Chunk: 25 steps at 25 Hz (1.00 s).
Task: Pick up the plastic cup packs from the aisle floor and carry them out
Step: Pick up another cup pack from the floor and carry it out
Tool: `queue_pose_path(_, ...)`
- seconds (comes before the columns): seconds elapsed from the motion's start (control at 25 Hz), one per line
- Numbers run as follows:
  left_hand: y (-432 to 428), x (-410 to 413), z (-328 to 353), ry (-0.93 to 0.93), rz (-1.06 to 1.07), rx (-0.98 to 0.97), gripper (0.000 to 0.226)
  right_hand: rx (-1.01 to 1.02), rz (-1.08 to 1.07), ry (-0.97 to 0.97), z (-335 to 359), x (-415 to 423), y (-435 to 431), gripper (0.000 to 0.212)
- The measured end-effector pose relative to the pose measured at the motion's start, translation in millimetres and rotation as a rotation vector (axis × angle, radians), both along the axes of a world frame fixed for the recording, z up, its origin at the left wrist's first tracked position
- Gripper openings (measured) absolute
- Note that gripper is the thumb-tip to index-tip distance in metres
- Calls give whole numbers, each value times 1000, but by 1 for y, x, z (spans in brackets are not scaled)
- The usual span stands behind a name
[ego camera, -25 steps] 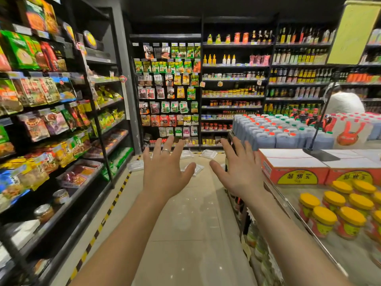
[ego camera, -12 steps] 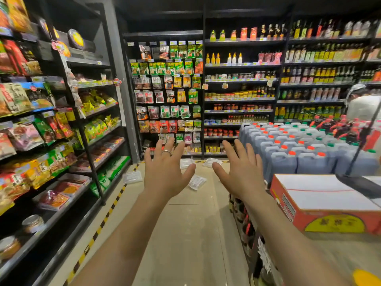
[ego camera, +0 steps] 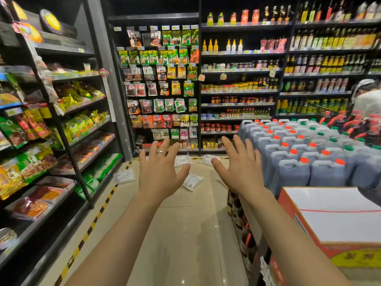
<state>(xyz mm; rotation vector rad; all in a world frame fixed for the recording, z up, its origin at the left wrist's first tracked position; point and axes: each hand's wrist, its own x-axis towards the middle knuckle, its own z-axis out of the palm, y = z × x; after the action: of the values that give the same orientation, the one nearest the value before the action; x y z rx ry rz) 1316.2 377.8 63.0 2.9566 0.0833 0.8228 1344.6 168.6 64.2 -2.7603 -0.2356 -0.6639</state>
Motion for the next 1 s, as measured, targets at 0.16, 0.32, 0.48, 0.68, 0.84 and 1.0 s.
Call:
queue_pose_path(0.16,22,73,-20,6,6,-4,71,-22,-8,25,-11,66,18,70)
queue_pose_path(0.32,55,161,-31,38,3,-9,71,-22,-18,32,-20,149,46,69)
queue_pose_path(0.48,103,252,-37,53,2,11,71,6,-18,66,-25,245,90,68)
queue_pose_path(0.68,150,364,-32,62,14,28,71,38,-11,92,-31,352,141,66)
queue_pose_path(0.84,168,430,-37,88,-22,17,71,49,-35,93,-42,416,155,64)
queue_pose_path(1.0,175,495,-44,107,-40,6,72,29,-57,104,-51,479,162,66)
